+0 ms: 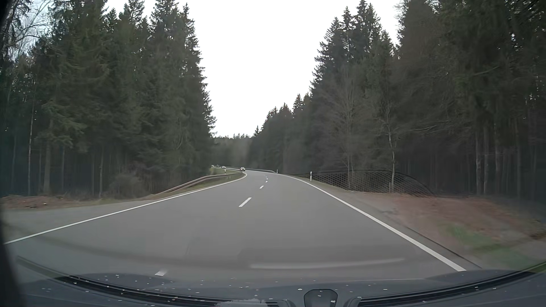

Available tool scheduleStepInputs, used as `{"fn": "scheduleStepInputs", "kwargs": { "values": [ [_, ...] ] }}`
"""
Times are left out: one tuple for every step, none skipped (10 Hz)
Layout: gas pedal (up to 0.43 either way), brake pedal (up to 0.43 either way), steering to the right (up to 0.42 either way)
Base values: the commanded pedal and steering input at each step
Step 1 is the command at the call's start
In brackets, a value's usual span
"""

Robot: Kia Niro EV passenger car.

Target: Follow the waypoints while adhering to traffic rules and regulations

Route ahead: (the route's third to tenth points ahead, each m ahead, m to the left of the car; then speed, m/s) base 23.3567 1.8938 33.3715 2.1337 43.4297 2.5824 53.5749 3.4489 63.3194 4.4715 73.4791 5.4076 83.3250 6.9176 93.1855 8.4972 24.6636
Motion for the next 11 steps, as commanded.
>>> {"fn": "scheduleStepInputs", "kwargs": {
  "values": [
    [0.189, 0.0, -0.01],
    [0.189, 0.0, -0.01],
    [0.189, 0.0, -0.011],
    [0.177, 0.0, -0.011],
    [0.177, 0.0, -0.01],
    [0.169, 0.0, -0.01],
    [0.169, 0.0, -0.011],
    [0.157, 0.0, -0.011],
    [0.157, 0.0, -0.011],
    [0.157, 0.0, -0.011],
    [0.157, 0.0, -0.011]
  ]
}}
